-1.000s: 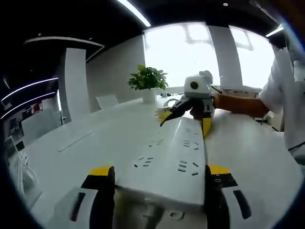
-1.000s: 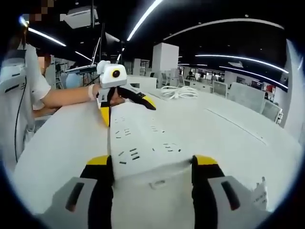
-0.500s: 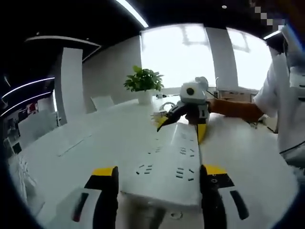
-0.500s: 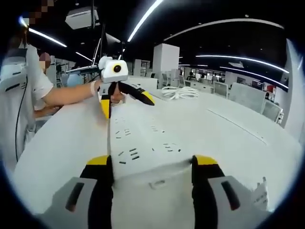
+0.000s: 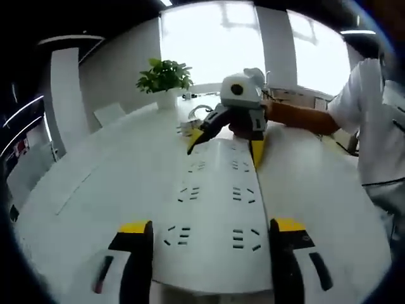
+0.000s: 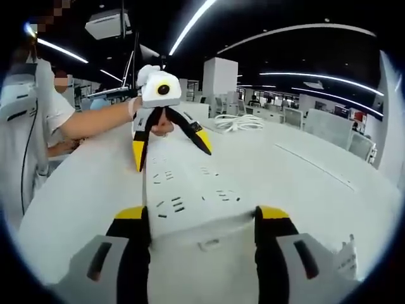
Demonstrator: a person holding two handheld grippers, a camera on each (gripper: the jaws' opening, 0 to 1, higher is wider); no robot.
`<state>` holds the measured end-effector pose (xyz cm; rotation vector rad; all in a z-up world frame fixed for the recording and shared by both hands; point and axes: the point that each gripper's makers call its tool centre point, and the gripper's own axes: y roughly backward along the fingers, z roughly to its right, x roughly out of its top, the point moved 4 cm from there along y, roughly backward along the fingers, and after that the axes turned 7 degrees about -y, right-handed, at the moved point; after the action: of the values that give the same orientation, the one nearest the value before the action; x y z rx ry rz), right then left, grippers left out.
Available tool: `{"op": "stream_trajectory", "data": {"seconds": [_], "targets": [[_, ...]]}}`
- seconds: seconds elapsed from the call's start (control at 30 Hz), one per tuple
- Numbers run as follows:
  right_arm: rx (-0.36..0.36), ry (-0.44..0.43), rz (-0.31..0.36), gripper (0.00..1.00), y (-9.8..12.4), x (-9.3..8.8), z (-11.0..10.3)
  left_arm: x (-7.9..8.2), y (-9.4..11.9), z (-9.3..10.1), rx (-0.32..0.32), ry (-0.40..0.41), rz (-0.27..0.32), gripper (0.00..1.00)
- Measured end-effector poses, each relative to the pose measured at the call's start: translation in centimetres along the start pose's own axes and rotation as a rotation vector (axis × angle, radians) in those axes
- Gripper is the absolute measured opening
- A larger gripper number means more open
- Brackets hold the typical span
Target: Straighten the power strip on the desk, plug the charger into it
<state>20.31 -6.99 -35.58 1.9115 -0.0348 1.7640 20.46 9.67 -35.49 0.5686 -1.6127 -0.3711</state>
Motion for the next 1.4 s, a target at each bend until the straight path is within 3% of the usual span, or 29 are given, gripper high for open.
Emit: {"op": "stream_trajectory", "data": {"seconds": [0.3,0.6,0.83,1.13,1.4], "targets": [[0.002,-0.004,-0.001,0.67,-0.01,-0.04,0.05,0.11,0.24,-0.03,-0.007,0.037,0.113,0.77],[0.003,-0.011,-0.004,0.67,-0.06,0.03,0.09,0.12,-0.05,0.02,-0.005,0.007,0.065,0.79],[0.001,-0.011,-0.004,0.67,-0.08,0.08,0.04,0.15,-0.09,-0.09,-0.004,0.017,0.115,0.8],[0.0,-0.012,-0.005,0.67,-0.09,0.02,0.09,0.17,-0.5,0.13,0.011,-0.001,0.108,0.81],[0.0,-0.023,-0.015,0.67,-0.02,-0.21,0.03,0.26,-0.58,0.02,-0.007,0.01,0.174,0.82]]}}
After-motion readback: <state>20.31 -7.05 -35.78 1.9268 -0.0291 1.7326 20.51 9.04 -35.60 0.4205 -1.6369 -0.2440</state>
